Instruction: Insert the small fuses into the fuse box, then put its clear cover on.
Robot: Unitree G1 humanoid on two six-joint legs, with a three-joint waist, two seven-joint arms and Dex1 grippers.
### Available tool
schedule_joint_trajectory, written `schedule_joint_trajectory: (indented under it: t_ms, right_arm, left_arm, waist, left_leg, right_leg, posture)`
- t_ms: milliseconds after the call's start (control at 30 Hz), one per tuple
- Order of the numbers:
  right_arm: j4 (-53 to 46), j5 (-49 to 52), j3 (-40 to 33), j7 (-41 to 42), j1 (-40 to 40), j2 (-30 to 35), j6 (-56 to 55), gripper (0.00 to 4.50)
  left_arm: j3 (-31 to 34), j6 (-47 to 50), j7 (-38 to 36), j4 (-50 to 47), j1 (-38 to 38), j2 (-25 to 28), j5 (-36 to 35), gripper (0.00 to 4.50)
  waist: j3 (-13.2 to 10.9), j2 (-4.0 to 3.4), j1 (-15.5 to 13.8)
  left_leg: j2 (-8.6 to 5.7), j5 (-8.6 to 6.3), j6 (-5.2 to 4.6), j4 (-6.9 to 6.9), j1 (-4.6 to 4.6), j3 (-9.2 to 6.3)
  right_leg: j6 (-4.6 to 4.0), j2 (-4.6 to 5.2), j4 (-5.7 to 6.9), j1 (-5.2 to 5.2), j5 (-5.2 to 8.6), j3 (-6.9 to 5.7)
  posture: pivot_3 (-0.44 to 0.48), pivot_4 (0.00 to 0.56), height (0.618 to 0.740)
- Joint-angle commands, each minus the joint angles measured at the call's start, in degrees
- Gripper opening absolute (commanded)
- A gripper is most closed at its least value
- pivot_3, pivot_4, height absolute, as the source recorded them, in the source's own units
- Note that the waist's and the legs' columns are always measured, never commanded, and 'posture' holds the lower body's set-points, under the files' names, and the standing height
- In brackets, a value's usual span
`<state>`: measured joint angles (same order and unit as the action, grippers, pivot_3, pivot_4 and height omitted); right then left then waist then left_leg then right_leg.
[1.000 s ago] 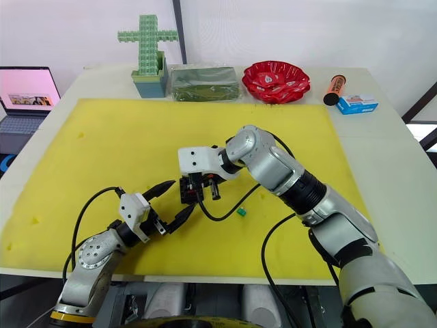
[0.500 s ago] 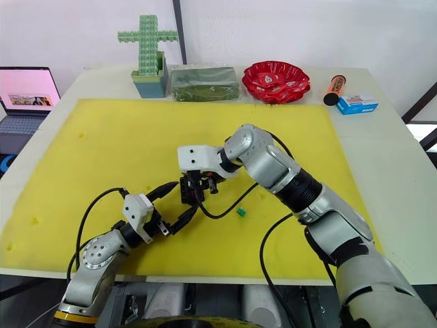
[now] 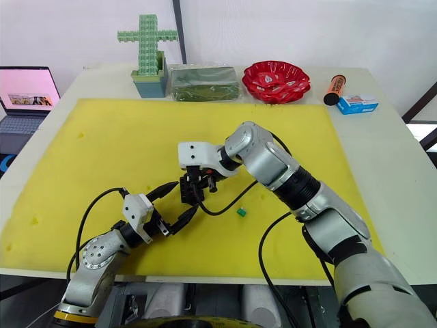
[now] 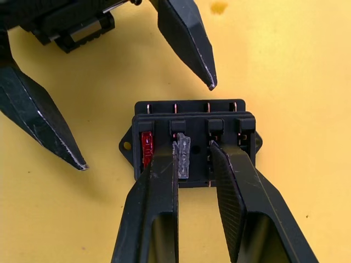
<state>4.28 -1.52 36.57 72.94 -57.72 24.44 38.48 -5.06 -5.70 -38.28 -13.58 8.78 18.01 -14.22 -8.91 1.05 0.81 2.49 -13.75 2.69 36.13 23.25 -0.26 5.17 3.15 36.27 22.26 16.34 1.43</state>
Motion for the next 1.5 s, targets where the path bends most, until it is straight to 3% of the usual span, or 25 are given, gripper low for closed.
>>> schedule_joint_trajectory:
  t_ms: [33,300,500,667,933,1500]
  right_arm:
    - [-1.34,1.41,-2.29,1.06,-1.73,0.07,0.76,1.05]
    - [-2.63,4.12,-4.43,1.24,-2.69,-0.57,3.29,1.05]
    - [-5.14,11.26,-11.75,0.11,-1.05,-2.34,5.78,1.05]
    - [-9.15,12.97,-13.63,-4.13,4.83,-2.75,4.75,0.03]
    - [-12.46,13.23,-14.27,-9.37,12.04,-2.40,2.11,0.03]
    - [-10.74,13.43,-12.78,-12.20,13.87,-1.68,2.32,0.03]
  left_arm:
    - [0.23,-1.64,-0.13,-0.26,0.15,0.21,-0.23,4.50]
    - [0.23,-2.45,-0.26,0.45,0.15,0.24,-0.13,4.50]
    - [0.72,-2.41,-0.03,0.30,-0.02,0.41,-0.44,4.50]
    - [0.70,-1.40,0.66,-0.79,-0.26,0.30,-0.60,4.50]
    - [0.49,0.58,1.03,-2.79,-0.61,0.84,-0.97,4.50]
    - [0.11,3.08,1.51,-4.98,-1.47,1.16,-0.93,4.50]
  waist:
    - [0.00,0.00,-0.01]
    - [0.00,-0.01,0.04]
    - [0.00,0.00,0.01]
    - [0.00,0.01,-0.09]
    - [0.00,0.01,0.04]
    - [0.00,0.01,-0.03]
  left_leg:
    - [0.00,0.00,0.00,0.00,0.02,0.00]
    - [0.00,0.00,0.00,-0.03,0.03,-0.01]
    - [0.00,0.00,0.00,-0.03,0.05,-0.01]
    - [0.00,0.00,0.00,-0.06,0.05,-0.02]
    - [0.00,0.00,0.00,-0.02,0.06,0.00]
    - [0.00,0.00,0.00,-0.02,0.06,0.01]
  right_leg:
    - [0.00,0.00,0.00,0.02,0.00,0.00]
    - [0.00,0.00,0.00,0.05,0.00,0.00]
    - [0.00,0.00,-0.01,0.06,0.00,0.00]
    - [0.01,0.01,-0.01,0.04,0.00,-0.02]
    - [0.01,0.01,-0.01,0.05,-0.01,0.00]
    - [0.02,-0.01,-0.01,0.04,-0.01,0.00]
  posture:
    - [0.000,0.150,0.740]
    - [0.000,0.150,0.740]
    - [0.000,0.150,0.740]
    - [0.000,0.150,0.740]
    - [0.000,0.150,0.740]
    - [0.000,0.150,0.740]
